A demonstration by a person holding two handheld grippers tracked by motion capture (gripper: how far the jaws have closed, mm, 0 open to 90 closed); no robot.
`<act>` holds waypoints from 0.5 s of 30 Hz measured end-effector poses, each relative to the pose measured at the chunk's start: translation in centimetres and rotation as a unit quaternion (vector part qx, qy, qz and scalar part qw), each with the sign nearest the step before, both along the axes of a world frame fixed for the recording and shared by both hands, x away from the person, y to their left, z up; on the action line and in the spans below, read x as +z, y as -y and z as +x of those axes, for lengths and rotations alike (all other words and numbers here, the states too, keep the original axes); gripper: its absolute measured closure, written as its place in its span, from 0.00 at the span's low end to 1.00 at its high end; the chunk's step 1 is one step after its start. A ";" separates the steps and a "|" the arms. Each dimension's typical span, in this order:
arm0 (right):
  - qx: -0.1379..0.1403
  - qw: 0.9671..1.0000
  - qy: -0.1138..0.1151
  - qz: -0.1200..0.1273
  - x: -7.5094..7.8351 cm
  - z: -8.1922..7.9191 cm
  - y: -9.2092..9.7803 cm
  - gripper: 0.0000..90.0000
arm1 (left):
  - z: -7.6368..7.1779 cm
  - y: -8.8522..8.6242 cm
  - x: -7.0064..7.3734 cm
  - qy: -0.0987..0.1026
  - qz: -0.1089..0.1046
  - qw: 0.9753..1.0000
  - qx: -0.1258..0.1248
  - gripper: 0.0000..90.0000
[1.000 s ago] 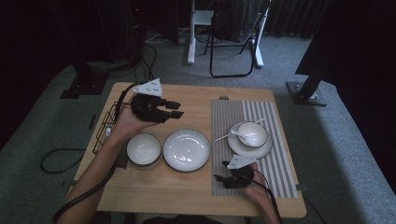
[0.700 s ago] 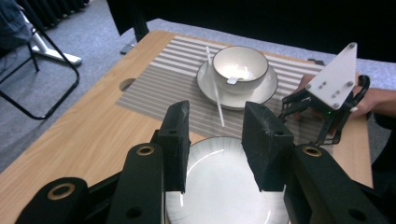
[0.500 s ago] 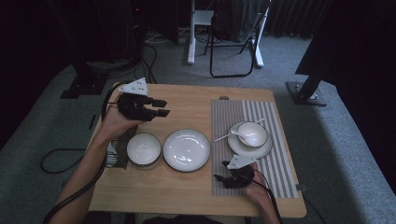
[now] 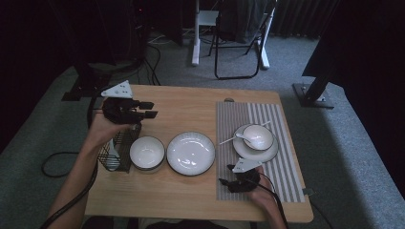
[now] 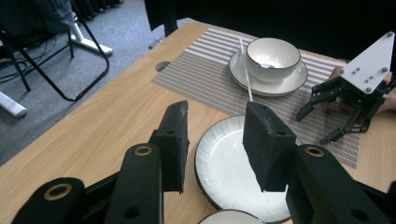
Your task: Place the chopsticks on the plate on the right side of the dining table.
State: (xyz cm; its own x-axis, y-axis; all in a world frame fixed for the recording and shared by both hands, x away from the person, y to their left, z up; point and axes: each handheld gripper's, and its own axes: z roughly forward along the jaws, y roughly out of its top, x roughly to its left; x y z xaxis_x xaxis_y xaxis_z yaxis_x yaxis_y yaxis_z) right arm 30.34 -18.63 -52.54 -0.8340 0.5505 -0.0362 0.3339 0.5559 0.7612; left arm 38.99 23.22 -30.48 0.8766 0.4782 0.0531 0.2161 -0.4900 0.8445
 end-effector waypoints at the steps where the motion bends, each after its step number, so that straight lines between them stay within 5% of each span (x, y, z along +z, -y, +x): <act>1: 0.000 1.000 0.000 0.000 0.0 0.0 0.0 0.39 | 0.0 -0.1 0.0 0.000 0.000 1.000 0.001 0.68; 15: 0.000 1.000 0.000 0.000 0.0 0.0 0.0 0.39 | -0.5 -2.5 -0.8 -0.014 -0.002 1.000 0.025 0.68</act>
State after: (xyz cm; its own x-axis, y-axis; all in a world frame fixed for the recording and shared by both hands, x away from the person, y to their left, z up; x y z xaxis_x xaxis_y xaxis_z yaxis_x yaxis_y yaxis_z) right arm 30.34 -18.64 -52.53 -0.8345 0.5498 -0.0358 0.3335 0.5559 0.7614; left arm 38.51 25.76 -31.31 0.8533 0.5207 0.0281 0.2626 -0.4755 0.8396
